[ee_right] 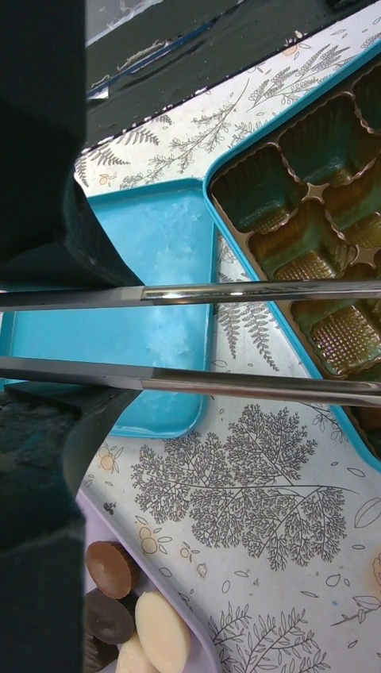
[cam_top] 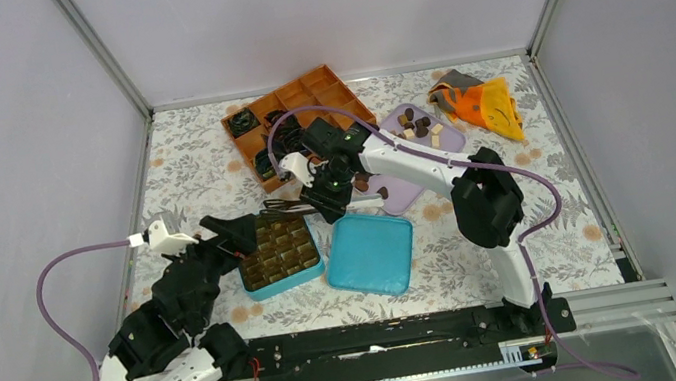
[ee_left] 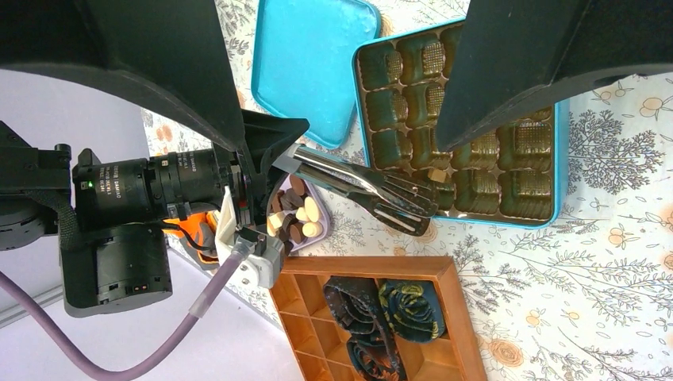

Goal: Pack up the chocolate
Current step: Place the fake chocolate in the packing box, then pick up the fake chocolate from the plate, then place the fake chocolate in the packing box.

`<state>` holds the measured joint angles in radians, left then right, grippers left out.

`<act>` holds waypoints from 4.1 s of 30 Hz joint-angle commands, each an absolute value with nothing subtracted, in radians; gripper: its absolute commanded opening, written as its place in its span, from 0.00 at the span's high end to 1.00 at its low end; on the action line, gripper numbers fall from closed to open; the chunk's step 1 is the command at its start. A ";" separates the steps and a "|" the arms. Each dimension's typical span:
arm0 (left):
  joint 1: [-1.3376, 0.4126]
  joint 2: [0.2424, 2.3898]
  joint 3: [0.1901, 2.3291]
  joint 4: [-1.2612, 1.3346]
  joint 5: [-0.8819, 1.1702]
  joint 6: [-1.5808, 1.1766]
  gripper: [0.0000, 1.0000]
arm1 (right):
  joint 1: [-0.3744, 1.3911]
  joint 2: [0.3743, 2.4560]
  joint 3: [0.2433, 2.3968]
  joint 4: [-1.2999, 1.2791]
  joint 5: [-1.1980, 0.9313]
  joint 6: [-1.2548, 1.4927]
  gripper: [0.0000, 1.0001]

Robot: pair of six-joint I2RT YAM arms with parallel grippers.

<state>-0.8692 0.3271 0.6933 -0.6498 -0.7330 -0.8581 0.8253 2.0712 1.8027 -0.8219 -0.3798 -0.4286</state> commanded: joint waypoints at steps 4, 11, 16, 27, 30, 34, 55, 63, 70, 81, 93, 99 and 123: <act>-0.864 0.334 0.682 -0.573 -0.736 -0.849 0.01 | 0.811 1.958 1.821 -0.842 -0.459 -0.433 0.59; -0.864 0.260 0.582 -0.379 -0.674 -0.834 0.01 | 0.665 1.774 1.649 -0.823 -0.628 -0.475 0.59; -0.865 0.253 0.480 -0.223 -0.617 -0.857 0.01 | 0.493 1.658 1.519 -0.785 -0.677 -0.479 0.59; -0.864 0.490 0.505 -0.124 -0.559 -0.828 0.01 | 0.189 1.649 1.430 -0.734 -0.578 -0.473 0.59; -0.863 0.540 0.525 -0.126 -0.543 -0.819 0.01 | 0.187 1.692 1.455 -0.738 -0.539 -0.490 0.60; -0.862 0.569 0.523 -0.129 -0.529 -0.831 0.01 | 0.187 1.760 1.492 -0.738 -0.500 -0.501 0.60; -0.847 0.528 0.479 -0.133 -0.533 -0.867 0.01 | 0.212 1.998 1.671 -0.768 -0.402 -0.531 0.59; -0.839 0.529 0.477 -0.130 -0.530 -0.864 0.01 | 0.227 2.029 1.684 -0.749 -0.365 -0.530 0.57; -0.830 0.543 0.482 -0.126 -0.520 -0.861 0.01 | 0.240 2.040 1.692 -0.742 -0.351 -0.530 0.55; -0.821 0.546 0.480 -0.123 -0.507 -0.861 0.01 | 0.277 2.047 1.693 -0.718 -0.293 -0.531 0.55; -0.816 0.534 0.475 -0.129 -0.502 -0.865 0.01 | 0.287 2.023 1.678 -0.719 -0.250 -0.540 0.80; -0.814 0.530 0.477 -0.134 -0.501 -0.867 0.01 | 0.278 1.952 1.638 -0.735 -0.263 -0.542 0.85; -0.813 0.554 0.535 -0.194 -0.500 -0.831 0.01 | 0.173 1.648 1.434 -0.805 -0.574 -0.503 0.88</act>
<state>-0.8215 0.5571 0.4885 -0.1799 -0.4820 -0.8604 0.1699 1.7313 1.4319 -0.7845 -0.4179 -0.5152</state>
